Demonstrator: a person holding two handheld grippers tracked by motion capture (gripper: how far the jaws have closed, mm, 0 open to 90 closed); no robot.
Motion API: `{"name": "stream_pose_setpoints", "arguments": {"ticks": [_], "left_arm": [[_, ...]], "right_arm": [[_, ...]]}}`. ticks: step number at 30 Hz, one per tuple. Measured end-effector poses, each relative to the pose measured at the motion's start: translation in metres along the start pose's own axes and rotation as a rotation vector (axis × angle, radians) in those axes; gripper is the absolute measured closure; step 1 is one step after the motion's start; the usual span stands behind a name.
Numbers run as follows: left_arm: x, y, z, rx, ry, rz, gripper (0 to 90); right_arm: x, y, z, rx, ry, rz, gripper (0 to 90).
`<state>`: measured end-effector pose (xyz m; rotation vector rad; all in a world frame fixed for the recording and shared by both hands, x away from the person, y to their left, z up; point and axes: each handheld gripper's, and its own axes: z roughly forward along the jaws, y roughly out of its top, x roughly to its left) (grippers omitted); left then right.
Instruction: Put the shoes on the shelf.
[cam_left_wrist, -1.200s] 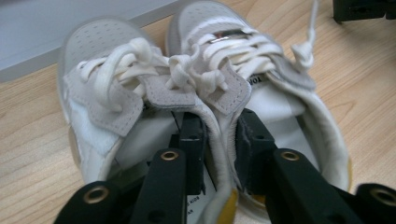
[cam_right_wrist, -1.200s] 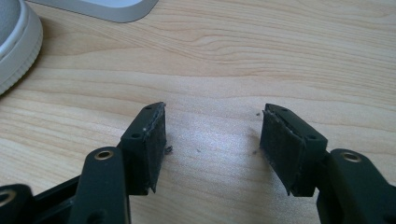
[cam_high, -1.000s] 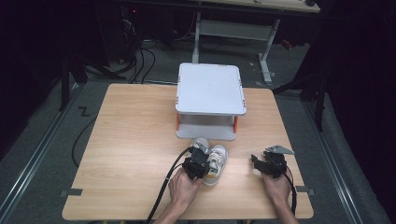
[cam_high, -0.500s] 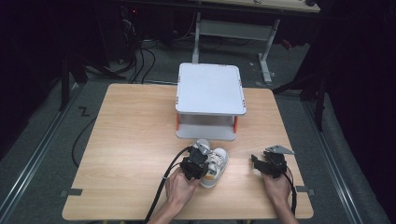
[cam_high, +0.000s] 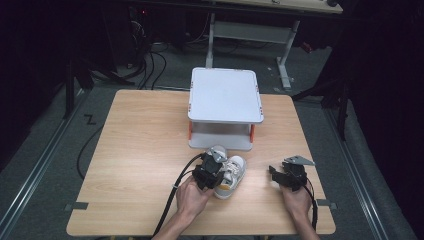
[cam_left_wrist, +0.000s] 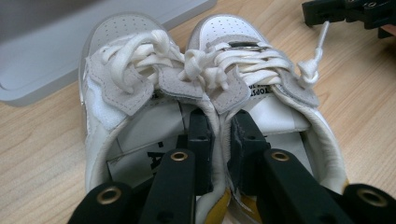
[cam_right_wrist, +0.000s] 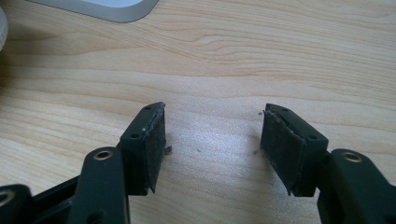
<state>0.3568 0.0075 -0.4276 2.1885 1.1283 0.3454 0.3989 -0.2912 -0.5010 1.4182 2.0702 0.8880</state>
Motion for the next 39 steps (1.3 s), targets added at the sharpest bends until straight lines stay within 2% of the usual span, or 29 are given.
{"name": "stream_pose_setpoints", "arguments": {"ticks": [7, 17, 22, 24, 27, 29, 32, 34, 36, 39], "left_arm": [[0.002, 0.007, -0.002, -0.003, -0.001, 0.016, 80.1], [0.009, 0.014, -0.002, -0.014, -0.006, 0.000, 80.1], [0.013, 0.019, -0.003, -0.023, -0.002, -0.007, 80.1], [0.014, 0.022, -0.003, -0.028, -0.001, -0.014, 80.1], [0.016, 0.026, -0.001, -0.029, 0.002, -0.020, 80.1], [0.018, 0.028, 0.001, -0.033, 0.008, -0.021, 80.1], [0.022, 0.033, 0.003, -0.039, 0.013, -0.026, 80.2], [0.025, 0.035, 0.005, -0.046, 0.016, -0.033, 80.2], [0.028, 0.038, 0.008, -0.044, 0.021, -0.038, 80.2], [0.029, 0.041, 0.013, -0.043, 0.042, -0.030, 80.2]], "right_arm": [[0.000, 0.000, 0.000, 0.000, 0.001, -0.001, 39.7], [0.000, 0.000, 0.000, -0.001, 0.001, 0.000, 41.6], [-0.003, 0.000, -0.001, -0.008, 0.007, 0.024, 43.2], [-0.003, 0.001, -0.003, -0.020, 0.018, 0.033, 44.4], [-0.003, 0.004, -0.012, -0.067, 0.044, 0.042, 46.2], [-0.004, 0.009, -0.017, -0.072, 0.062, 0.032, 47.3], [-0.004, 0.018, -0.027, -0.117, 0.086, 0.034, 49.8], [-0.005, 0.025, -0.033, -0.138, 0.121, 0.037, 51.7], [-0.006, 0.032, -0.036, -0.133, 0.165, 0.042, 53.8], [-0.007, 0.043, -0.037, -0.120, 0.203, 0.030, 57.0]]}}
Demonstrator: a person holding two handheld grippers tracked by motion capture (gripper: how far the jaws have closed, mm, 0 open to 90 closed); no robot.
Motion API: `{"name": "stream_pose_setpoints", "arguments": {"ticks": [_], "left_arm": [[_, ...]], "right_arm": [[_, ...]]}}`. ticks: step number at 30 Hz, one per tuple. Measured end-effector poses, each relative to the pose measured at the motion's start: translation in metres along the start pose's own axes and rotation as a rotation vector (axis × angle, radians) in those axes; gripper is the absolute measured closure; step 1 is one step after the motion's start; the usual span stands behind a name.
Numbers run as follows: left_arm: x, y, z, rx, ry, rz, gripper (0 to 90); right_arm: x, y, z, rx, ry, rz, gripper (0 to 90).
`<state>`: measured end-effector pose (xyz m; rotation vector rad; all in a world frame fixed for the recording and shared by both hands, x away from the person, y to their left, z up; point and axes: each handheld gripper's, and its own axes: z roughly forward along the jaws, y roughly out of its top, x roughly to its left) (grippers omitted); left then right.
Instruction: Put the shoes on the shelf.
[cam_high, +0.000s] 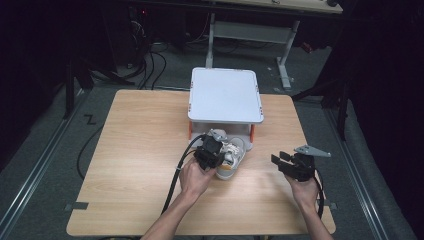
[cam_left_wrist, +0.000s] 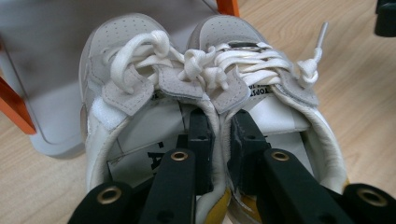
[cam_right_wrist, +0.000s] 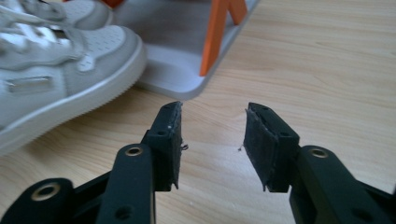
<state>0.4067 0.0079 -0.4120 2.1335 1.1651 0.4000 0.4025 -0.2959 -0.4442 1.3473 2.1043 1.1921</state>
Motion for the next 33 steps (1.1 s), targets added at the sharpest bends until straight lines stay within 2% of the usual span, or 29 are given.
{"name": "stream_pose_setpoints", "arguments": {"ticks": [5, 8, 11, 19, 27, 33], "left_arm": [[0.006, 0.003, 0.009, -0.007, 0.020, -0.013, 80.2], [0.009, 0.006, 0.015, -0.016, 0.042, -0.016, 80.1], [0.013, 0.006, 0.020, -0.026, 0.047, -0.028, 80.1], [0.018, 0.008, 0.032, -0.039, 0.069, -0.039, 80.2], [0.022, 0.013, 0.041, -0.051, 0.092, -0.052, 80.1], [0.025, 0.017, 0.049, -0.061, 0.116, -0.059, 80.1]], "right_arm": [[0.005, 0.016, -0.002, -0.012, 0.033, -0.018, 58.6], [0.010, 0.029, -0.003, -0.038, 0.052, -0.039, 54.3], [0.016, 0.045, -0.003, -0.056, 0.080, -0.053, 53.2], [0.032, 0.082, -0.002, -0.106, 0.113, -0.097, 53.3], [0.049, 0.119, 0.000, -0.143, 0.099, -0.161, 54.1], [0.055, 0.141, 0.020, -0.110, 0.089, -0.169, 53.6]]}}
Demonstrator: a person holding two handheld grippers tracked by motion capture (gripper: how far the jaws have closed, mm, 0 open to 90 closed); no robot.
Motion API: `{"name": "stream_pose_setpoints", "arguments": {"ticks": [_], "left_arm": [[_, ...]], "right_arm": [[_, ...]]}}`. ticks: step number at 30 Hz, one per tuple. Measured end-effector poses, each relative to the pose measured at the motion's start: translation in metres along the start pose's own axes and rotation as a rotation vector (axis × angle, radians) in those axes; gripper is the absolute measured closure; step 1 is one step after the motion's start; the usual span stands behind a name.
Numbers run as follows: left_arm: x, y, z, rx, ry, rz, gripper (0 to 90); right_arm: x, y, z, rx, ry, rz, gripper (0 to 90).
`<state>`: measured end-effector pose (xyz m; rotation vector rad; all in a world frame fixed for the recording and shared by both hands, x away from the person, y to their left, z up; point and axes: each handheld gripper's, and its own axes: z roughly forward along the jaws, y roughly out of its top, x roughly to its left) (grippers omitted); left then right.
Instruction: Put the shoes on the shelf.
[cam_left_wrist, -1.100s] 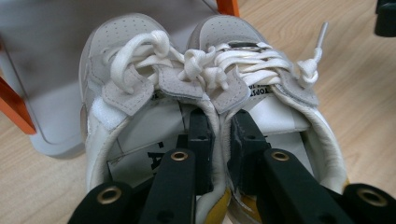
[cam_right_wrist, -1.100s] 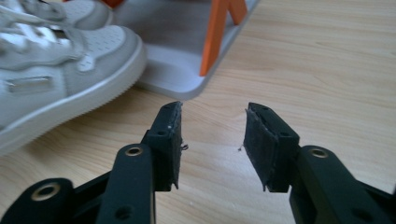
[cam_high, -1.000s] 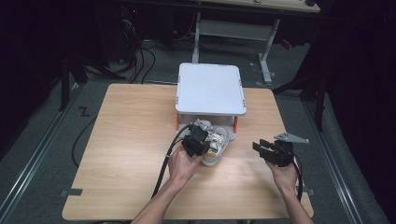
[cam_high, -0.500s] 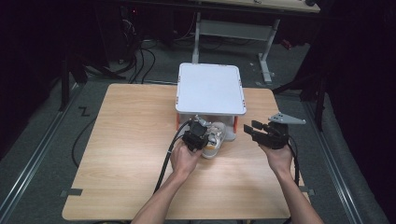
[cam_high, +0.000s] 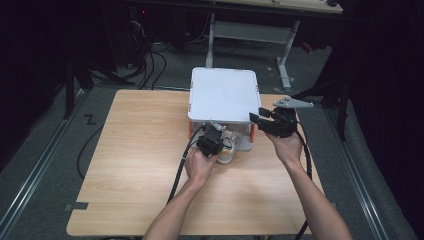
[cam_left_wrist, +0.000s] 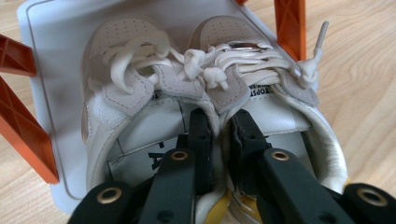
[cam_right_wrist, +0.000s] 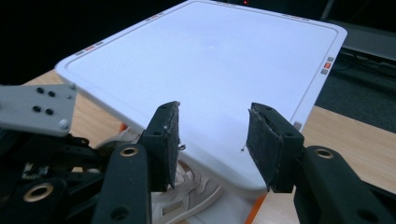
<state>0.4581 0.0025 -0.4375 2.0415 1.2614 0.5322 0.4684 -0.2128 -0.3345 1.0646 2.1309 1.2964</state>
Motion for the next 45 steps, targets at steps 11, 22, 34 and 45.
{"name": "stream_pose_setpoints", "arguments": {"ticks": [11, 22, 34, 45], "left_arm": [[-0.001, 0.004, 0.009, -0.026, 0.017, -0.021, 80.0], [0.000, 0.009, 0.017, -0.020, 0.050, -0.034, 79.3], [0.001, 0.010, 0.020, -0.020, 0.071, -0.024, 65.3], [0.003, 0.010, 0.007, -0.049, 0.021, -0.045, 38.7]], "right_arm": [[0.000, 0.012, 0.035, 0.025, -0.038, 0.008, 51.7], [0.002, 0.009, 0.053, 0.046, -0.082, -0.015, 48.9], [0.002, 0.008, 0.053, 0.053, -0.079, -0.030, 48.8], [0.000, 0.008, 0.053, 0.048, -0.066, -0.029, 49.0]]}}
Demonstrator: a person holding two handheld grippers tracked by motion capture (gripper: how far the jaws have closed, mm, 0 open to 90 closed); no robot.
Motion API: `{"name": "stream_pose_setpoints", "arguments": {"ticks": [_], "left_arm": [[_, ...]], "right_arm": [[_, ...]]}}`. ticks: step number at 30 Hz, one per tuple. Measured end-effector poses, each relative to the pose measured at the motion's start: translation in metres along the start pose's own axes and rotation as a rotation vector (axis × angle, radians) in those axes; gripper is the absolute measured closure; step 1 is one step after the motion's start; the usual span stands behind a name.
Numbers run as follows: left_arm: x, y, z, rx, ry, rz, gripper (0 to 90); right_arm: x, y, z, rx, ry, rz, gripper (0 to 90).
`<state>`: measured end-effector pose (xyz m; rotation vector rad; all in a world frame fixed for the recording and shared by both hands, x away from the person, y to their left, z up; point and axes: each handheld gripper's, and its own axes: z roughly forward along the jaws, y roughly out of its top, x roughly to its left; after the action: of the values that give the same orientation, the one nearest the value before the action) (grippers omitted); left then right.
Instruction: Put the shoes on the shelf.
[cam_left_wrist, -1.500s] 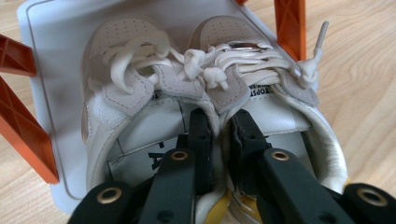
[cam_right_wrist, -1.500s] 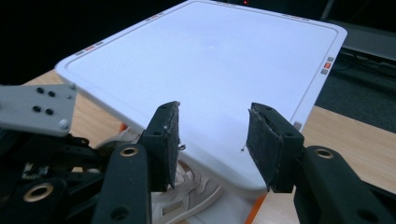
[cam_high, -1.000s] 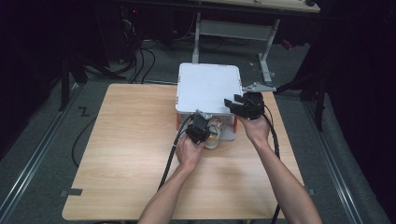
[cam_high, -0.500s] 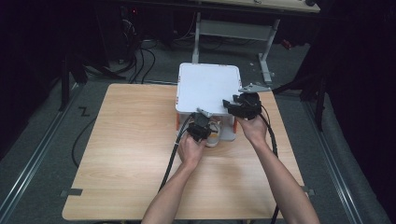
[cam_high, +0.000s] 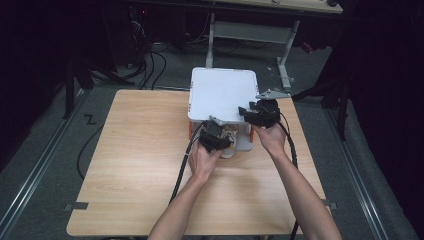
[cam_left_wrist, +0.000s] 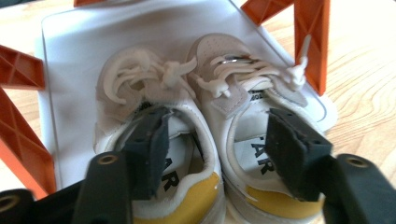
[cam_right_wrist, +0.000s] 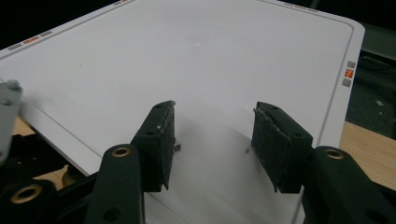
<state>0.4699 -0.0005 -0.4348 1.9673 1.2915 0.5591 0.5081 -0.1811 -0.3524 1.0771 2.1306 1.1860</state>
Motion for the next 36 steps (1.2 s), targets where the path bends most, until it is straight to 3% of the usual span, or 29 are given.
{"name": "stream_pose_setpoints", "arguments": {"ticks": [5, 11, 13, 16, 22, 26, 28, 31, 36], "left_arm": [[0.000, 0.005, -0.017, -0.065, -0.018, -0.013, 35.8], [0.003, 0.003, -0.035, -0.093, -0.017, -0.010, 32.2], [0.004, 0.002, -0.039, -0.077, -0.026, -0.021, 24.2], [0.008, -0.002, -0.047, -0.058, -0.049, -0.021, 19.9], [0.010, -0.012, -0.061, -0.029, -0.053, -0.018, 17.4], [0.005, -0.025, -0.064, 0.039, -0.064, -0.004, 17.5], [0.001, -0.034, -0.063, 0.066, -0.055, 0.008, 17.6], [-0.005, -0.045, -0.058, 0.081, -0.033, -0.006, 16.0], [-0.012, -0.049, -0.047, 0.097, 0.018, -0.040, 14.9]], "right_arm": [[0.000, 0.000, 0.000, 0.002, 0.003, -0.001, 49.9], [0.000, 0.001, 0.000, 0.006, 0.003, -0.006, 50.0], [0.000, 0.001, 0.000, 0.006, 0.003, -0.006, 50.0], [0.000, 0.000, 0.000, 0.005, 0.003, -0.006, 50.0], [-0.001, 0.000, 0.000, 0.003, 0.008, -0.006, 50.0], [0.000, 0.000, 0.000, 0.001, 0.004, -0.008, 50.0], [0.000, 0.000, 0.000, 0.003, 0.004, -0.006, 50.0], [0.000, 0.000, 0.000, 0.002, 0.004, -0.008, 50.0], [0.001, 0.000, -0.001, 0.003, -0.001, -0.010, 50.0]]}}
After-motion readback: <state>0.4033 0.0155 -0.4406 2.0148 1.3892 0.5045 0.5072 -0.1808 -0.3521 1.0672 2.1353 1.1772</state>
